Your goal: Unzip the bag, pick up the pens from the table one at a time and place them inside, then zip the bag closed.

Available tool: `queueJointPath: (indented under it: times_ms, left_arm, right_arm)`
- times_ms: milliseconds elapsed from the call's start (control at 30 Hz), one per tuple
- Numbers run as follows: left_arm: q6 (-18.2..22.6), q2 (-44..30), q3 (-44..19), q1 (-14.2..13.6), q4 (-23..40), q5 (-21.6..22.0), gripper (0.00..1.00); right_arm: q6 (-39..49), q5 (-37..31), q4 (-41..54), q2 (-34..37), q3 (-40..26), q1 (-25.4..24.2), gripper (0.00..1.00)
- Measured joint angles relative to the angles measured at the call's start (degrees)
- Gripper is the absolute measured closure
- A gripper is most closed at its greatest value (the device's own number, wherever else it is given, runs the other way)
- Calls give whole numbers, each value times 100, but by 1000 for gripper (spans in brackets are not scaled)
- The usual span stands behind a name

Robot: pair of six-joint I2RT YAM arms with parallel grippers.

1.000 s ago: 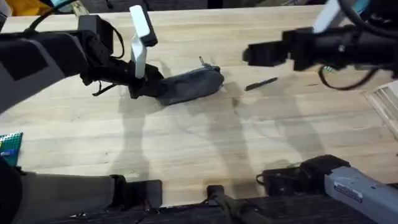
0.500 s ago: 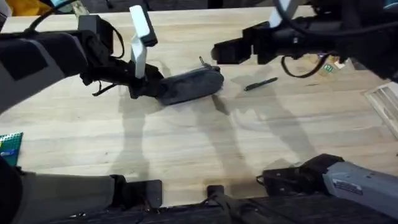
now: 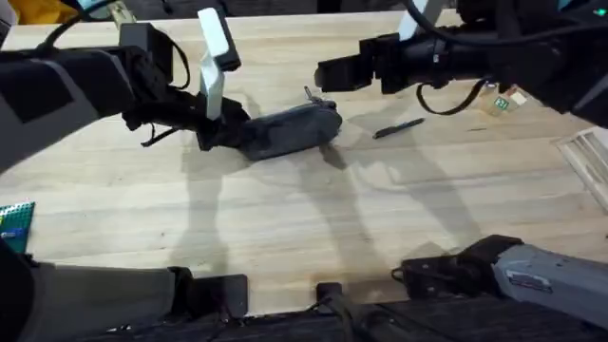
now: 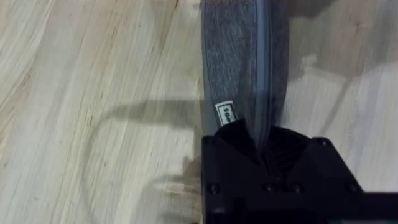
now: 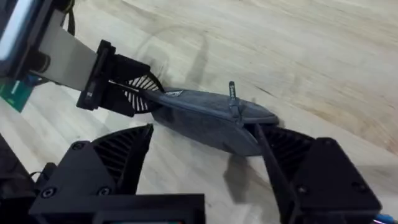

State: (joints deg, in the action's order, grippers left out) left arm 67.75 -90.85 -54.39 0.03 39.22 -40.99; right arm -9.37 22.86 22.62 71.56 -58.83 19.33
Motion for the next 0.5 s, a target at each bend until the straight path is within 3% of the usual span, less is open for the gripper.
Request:
queueJointPath:
  times_ms: [500]
  left_arm:
    - [0, 0, 0, 0, 11, -2, 957]
  right_arm:
    - [-695, -57, -1011, 1434, -17, 2, 4]
